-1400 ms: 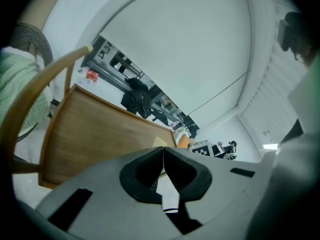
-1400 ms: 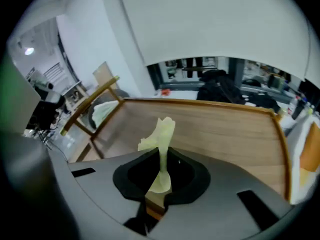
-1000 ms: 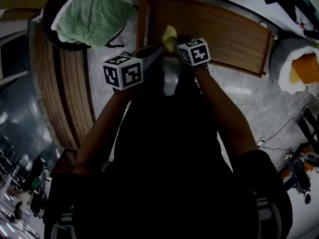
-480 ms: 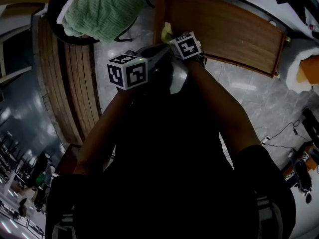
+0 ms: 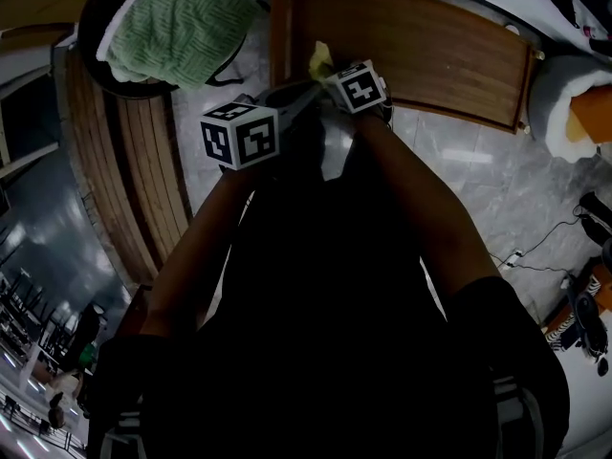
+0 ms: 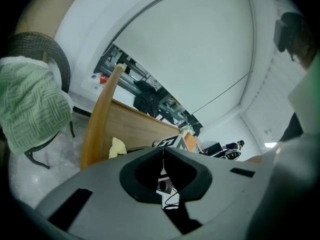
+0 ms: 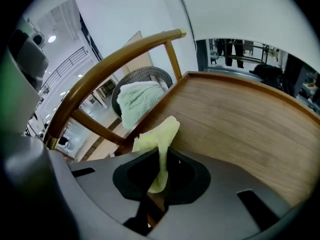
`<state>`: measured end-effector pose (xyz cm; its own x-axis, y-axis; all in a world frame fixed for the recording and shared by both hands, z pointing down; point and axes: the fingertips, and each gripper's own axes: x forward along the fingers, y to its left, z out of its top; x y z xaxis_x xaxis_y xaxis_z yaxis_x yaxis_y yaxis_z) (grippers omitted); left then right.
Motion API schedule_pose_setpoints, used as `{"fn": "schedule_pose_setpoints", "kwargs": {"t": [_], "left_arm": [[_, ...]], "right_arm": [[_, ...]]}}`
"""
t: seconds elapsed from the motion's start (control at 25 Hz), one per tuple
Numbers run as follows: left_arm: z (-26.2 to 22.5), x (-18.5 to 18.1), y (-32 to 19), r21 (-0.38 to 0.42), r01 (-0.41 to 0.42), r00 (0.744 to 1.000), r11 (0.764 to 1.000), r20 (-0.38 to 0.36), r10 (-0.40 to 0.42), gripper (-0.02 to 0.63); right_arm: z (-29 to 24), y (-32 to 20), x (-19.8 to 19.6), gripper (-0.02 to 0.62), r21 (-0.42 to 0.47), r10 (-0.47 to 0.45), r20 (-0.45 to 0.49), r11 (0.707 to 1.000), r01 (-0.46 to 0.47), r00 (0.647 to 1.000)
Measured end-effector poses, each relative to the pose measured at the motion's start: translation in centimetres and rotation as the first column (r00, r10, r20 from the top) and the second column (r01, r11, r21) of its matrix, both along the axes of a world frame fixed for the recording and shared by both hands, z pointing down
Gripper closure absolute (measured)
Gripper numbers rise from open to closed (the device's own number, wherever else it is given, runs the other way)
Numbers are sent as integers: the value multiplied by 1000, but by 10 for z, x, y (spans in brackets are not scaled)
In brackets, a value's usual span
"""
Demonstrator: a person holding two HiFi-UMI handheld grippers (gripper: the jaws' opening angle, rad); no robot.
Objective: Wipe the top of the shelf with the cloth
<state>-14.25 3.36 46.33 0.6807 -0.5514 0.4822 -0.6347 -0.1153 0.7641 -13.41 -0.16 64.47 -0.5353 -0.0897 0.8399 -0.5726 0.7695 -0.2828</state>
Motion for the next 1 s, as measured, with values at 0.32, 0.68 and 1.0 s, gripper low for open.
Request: {"fn": "schedule_pose_setpoints", "kwargs": {"t": [0.32, 0.68, 1.0], "left_arm": [[0, 60, -12, -13, -39, 999, 999, -28, 38, 594], [7, 138, -28, -21, -104, 994, 994, -45, 103, 594], [15, 211, -44, -17, -163, 985, 986, -63, 162, 594]], "right_arm": [[-1, -21, 85, 549, 11, 86, -28, 996, -86, 996], [-4, -50, 200, 549, 48, 213, -39, 976, -211, 976], [-7, -71, 323, 549, 70, 371, -82, 928, -366, 925]]}}
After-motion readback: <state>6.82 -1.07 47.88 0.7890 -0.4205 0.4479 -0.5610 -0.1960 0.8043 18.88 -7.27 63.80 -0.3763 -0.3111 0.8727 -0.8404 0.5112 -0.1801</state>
